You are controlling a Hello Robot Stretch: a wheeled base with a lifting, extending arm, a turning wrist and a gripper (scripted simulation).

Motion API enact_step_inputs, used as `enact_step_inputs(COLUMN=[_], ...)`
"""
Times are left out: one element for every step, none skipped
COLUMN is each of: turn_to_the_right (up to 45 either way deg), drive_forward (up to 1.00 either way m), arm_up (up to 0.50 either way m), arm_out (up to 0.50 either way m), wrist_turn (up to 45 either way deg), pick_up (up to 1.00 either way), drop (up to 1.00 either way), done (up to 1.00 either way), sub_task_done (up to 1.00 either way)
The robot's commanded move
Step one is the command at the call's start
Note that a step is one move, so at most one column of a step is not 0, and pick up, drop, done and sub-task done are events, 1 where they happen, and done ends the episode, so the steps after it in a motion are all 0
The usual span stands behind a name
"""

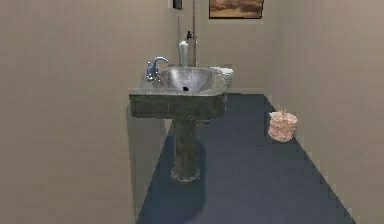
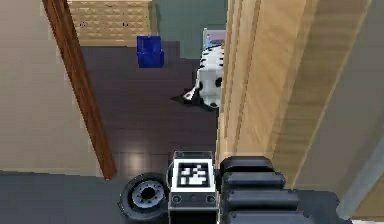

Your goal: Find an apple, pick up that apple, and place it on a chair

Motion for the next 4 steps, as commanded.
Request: enact_step_inputs(turn_to_the_right=[45.0, 9.0, 0.0, 42.0], drive_forward=[0.00, 0.00, 0.75, 0.00], arm_up=[0.00, 0.00, 0.00, 0.00], arm_out=[0.00, 0.00, 0.00, 0.00], wrist_turn=[0.0, 0.0, 0.0, 0.0], pick_up=[0.00, 0.00, 0.00, 0.00], drop=[0.00, 0.00, 0.00, 0.00], done=[0.00, 0.00, 0.00, 0.00], sub_task_done=[0.00, 0.00, 0.00, 0.00])
